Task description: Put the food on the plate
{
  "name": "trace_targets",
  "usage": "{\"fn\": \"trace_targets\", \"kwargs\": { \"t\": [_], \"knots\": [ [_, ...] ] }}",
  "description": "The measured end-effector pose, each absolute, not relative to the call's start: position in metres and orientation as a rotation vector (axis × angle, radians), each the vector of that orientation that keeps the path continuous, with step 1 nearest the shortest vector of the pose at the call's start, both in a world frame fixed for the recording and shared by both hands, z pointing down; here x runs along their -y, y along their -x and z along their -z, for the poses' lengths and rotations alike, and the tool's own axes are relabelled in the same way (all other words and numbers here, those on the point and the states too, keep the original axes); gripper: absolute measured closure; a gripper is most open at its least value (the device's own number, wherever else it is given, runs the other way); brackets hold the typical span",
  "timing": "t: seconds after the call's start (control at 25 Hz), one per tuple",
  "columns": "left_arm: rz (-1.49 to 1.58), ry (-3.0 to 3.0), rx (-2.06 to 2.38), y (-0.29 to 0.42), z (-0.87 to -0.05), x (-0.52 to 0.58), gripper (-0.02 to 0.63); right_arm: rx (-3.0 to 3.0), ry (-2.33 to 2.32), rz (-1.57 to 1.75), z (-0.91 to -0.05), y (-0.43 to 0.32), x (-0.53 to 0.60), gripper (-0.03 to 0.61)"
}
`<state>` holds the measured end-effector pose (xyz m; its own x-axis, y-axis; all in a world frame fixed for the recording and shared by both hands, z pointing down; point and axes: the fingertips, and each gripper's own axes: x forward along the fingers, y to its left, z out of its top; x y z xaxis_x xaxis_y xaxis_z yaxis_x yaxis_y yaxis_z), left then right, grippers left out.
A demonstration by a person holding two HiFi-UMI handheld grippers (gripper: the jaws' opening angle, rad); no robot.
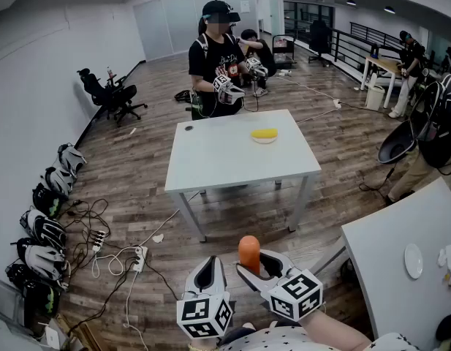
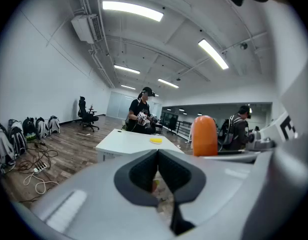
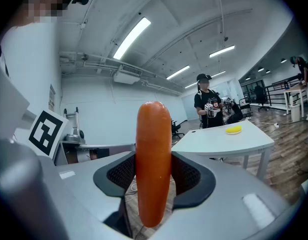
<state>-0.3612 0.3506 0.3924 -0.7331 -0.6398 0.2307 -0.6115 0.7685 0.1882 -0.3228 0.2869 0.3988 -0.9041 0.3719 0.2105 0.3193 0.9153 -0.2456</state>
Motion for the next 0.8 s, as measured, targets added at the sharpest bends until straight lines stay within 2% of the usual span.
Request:
{"fn": "trace_targets", "kwargs": {
  "t": [0.4, 0.8],
  "knots": [
    [0.113, -1.081, 2.644, 0.372, -0.401, -0.343, 0.606, 2.877, 0.399, -0.324, -0.407, 0.324, -0.280, 0.362],
    [0.023, -1.372, 2.475, 0.347, -0.415, -0.268, 0.606, 2.906, 0.062, -0.389, -0.419, 0.287, -0.215, 0.363]
  ]
}}
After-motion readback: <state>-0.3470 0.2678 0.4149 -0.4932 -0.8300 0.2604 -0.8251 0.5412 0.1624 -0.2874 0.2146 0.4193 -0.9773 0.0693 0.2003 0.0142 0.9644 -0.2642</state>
